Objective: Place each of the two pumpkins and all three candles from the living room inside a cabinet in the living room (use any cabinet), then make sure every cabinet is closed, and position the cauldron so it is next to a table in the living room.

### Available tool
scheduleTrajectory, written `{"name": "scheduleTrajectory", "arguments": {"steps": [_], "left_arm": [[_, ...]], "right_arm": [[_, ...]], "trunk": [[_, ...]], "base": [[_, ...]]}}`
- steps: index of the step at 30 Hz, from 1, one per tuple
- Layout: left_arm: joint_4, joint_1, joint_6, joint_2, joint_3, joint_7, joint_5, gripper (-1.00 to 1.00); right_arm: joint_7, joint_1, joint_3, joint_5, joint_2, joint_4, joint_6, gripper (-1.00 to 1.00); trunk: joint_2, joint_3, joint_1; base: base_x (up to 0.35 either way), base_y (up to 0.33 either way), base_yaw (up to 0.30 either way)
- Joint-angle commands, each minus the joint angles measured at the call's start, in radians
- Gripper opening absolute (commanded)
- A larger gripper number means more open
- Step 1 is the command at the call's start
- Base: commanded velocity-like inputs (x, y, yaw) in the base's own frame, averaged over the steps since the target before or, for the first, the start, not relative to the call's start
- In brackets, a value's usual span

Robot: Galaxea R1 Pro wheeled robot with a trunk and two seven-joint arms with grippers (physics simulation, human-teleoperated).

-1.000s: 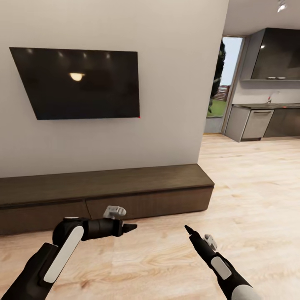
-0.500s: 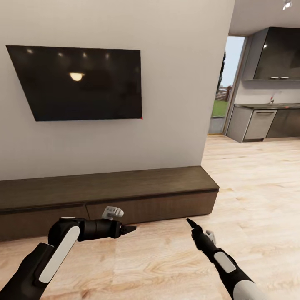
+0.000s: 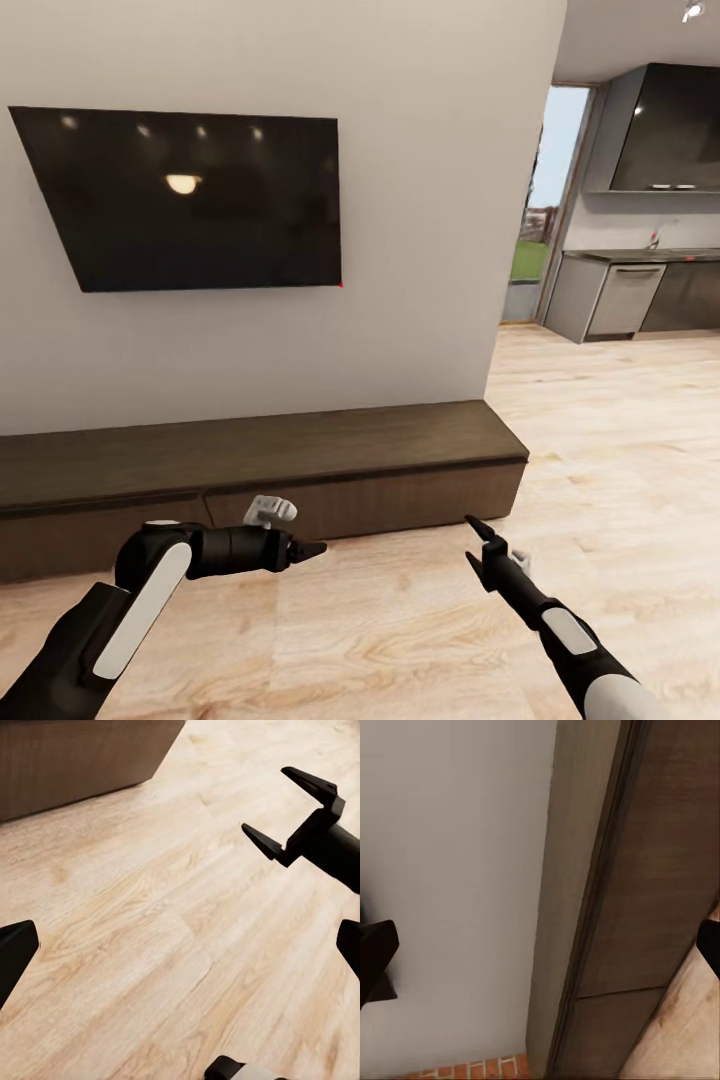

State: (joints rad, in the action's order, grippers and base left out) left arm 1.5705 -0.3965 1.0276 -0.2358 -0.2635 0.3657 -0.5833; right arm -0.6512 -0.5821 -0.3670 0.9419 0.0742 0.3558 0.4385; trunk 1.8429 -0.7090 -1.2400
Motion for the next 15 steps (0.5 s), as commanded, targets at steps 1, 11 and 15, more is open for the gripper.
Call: {"name": "scheduleTrajectory", "arguments": {"steps": [1,11,15], "left_arm": [[0.000,-0.001,0.001,0.000,0.000,0.008,0.007,1.00],[0.000,-0.001,-0.001,0.000,0.000,0.007,0.008,1.00],[0.000,-0.001,-0.001,0.000,0.000,0.007,0.008,1.00]], "right_arm": [[-0.004,-0.001,-0.007,0.005,0.000,0.000,0.016,1.00],[-0.013,-0.001,-0.016,0.005,0.002,0.000,0.042,1.00],[-0.013,-0.001,-0.016,0.005,0.002,0.000,0.043,1.00]], "trunk": [[0.000,-0.001,0.000],[0.000,-0.001,0.000],[0.000,-0.001,0.000]], "base": [[0.252,0.062,0.000],[0.302,0.020,0.000],[0.321,0.001,0.000]]}}
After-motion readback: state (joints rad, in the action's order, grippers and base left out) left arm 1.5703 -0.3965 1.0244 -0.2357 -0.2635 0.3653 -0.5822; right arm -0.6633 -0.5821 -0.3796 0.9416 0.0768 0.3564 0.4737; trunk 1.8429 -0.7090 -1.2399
